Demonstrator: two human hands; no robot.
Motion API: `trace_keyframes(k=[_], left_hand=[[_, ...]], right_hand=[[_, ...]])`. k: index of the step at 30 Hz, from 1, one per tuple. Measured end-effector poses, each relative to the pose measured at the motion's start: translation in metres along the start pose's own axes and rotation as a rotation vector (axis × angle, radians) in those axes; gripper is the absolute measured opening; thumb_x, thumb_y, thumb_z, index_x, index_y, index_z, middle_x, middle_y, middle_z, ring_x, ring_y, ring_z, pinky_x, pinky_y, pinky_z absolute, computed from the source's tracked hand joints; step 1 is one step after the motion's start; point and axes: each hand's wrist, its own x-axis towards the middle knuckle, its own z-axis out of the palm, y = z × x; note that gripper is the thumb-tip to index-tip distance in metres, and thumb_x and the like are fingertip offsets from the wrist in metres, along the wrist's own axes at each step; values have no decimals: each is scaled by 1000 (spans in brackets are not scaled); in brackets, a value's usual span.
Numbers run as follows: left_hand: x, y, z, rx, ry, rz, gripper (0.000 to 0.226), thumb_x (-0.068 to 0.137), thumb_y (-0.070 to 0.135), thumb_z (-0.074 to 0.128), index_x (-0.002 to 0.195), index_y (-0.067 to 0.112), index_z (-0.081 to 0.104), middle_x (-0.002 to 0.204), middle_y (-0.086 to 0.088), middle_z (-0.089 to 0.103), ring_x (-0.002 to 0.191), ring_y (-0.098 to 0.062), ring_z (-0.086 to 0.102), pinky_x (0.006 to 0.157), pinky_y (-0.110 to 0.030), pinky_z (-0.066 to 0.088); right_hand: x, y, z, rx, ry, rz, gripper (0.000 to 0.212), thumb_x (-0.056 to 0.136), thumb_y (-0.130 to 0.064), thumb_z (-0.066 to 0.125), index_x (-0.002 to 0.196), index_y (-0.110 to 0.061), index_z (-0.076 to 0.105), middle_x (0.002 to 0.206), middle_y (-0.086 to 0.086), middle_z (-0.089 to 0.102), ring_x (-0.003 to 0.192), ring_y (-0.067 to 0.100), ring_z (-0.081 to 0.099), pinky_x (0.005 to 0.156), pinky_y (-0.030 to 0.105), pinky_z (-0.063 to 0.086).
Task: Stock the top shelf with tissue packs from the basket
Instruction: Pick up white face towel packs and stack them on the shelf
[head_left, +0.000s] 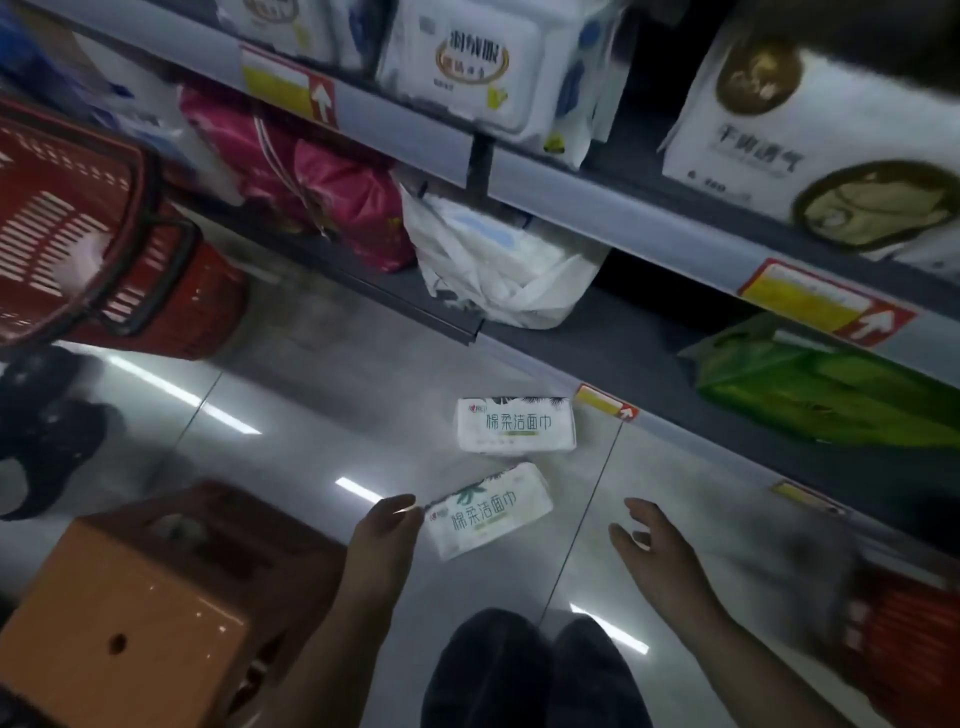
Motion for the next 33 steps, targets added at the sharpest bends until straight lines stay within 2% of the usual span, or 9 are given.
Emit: trace_keyframes(k=[3,8,15,18,22,25,27,29,33], left_hand=[[27,-18,9,65,12,10,30,95,11,55,124,7,60,106,-8,62,90,-20,55,71,-27,38],[69,-51,27,72,2,-58,36,96,14,55,131,6,54,107,-6,58,91,-17,53,68,-25,41],[133,-94,65,71,-30,-197,56,96,29,57,145,14,36,147,-16,42,129,-32,46,104,-38,39],[156,-103,76,10,-17,-222,62,97,30,55,149,14,26,151,-16,35,135,-32,39,106,-40,35],[177,-116,87,-121,-7,-306,63,99,40,48,149,9,24,151,-16,33,134,-35,38,99,-44,39],[188,-130,95,-179,-15,-394,77,96,59,29,146,1,30,150,-20,34,132,-38,38,94,-47,40],[194,-137,95,-224,-23,-450,83,93,65,21,146,2,34,152,-21,32,136,-42,33,100,-57,36],[199,-142,95,-289,-74,-514,82,93,66,17,145,6,37,155,-20,27,140,-44,24,104,-66,26],[205,-158,96,-392,-133,-595,81,91,70,22,143,11,40,154,-18,31,140,-45,26,108,-68,23]], right_hand=[[27,13,21,-1,-8,27,42,96,-20,52,137,-16,42,143,7,43,129,23,44,91,26,36],[71,33,61,-39,-41,38,48,96,-25,53,141,-18,38,145,7,42,129,23,44,99,33,38],[132,67,106,-21,-82,188,64,98,-46,37,151,-18,16,157,6,24,141,28,28,112,39,25],[151,79,119,38,-91,255,64,98,-49,34,152,-22,12,158,6,20,143,28,24,113,41,23],[177,80,131,64,-89,281,62,98,-52,32,151,-22,18,158,7,20,143,29,22,114,47,24],[201,80,141,103,-67,331,75,91,-68,24,149,-22,27,154,7,30,138,31,31,110,53,29],[214,72,148,113,-86,349,72,93,-65,21,143,-17,37,146,10,41,132,33,39,105,49,35],[221,66,152,134,-127,334,59,94,-62,22,125,-21,51,123,11,53,117,34,49,90,43,38],[225,62,163,148,-172,273,43,95,-59,31,82,-26,54,87,-1,57,74,17,54,63,30,39]])
